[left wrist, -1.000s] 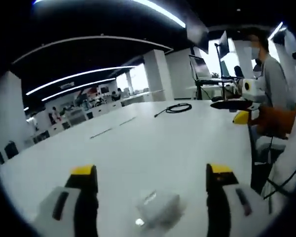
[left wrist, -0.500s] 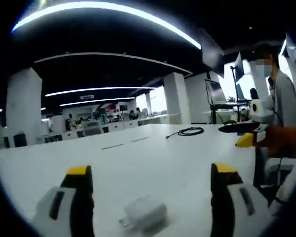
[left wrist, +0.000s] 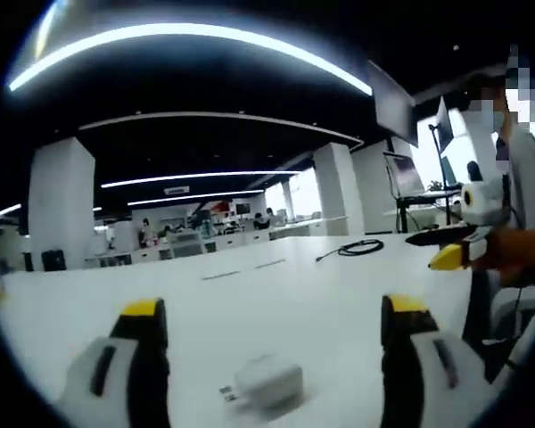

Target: Plug the desk Type‑C cable into the charger adapter.

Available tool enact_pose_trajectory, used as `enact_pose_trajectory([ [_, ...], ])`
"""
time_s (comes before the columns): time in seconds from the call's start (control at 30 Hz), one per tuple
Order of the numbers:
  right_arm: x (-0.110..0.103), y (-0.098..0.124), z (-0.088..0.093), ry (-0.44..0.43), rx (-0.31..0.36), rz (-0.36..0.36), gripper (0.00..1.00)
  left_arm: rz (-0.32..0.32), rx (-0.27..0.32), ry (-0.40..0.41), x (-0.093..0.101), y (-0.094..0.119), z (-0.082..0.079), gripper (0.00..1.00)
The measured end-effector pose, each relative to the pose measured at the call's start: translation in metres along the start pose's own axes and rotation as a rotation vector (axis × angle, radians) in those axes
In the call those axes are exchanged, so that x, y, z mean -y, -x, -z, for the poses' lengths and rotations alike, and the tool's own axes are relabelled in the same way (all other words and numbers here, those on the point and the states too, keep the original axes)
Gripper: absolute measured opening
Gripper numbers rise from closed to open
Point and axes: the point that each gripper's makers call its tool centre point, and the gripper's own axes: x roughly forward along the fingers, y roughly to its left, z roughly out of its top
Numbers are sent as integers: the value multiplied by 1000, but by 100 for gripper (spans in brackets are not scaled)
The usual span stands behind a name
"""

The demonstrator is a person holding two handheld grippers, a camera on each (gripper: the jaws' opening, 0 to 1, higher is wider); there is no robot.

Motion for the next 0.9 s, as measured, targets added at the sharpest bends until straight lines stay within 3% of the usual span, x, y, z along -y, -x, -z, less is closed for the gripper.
enact_pose_trajectory([
  [0.43,0,0,-2,-1,11,11,100,-26,-20,-4,-7,10,4,100],
  [0.9,13,5,-4,12,6,29,99,1,-31,-10,-5,10,5,100],
])
